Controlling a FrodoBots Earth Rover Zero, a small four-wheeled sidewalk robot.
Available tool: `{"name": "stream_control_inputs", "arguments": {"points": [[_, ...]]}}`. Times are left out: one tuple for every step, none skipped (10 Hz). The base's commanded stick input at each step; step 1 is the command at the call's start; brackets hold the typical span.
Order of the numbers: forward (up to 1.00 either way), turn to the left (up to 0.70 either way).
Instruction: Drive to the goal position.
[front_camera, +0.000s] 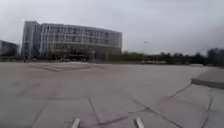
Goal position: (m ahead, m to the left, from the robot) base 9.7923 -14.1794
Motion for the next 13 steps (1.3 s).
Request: {"name": "stream_control_inputs", "arguments": {"points": [[1.00, 0.06], [1.00, -0.20], [1.00, -0.34], [1.00, -0.34], [1.00, -0.26], [1.00, 0.06], [1.00, 0.06], [1.00, 0.06], [1.00, 0.06], [1.00, -0.01], [1.00, -0.34], [1.00, -0.34], [1.00, -0.34]]}}
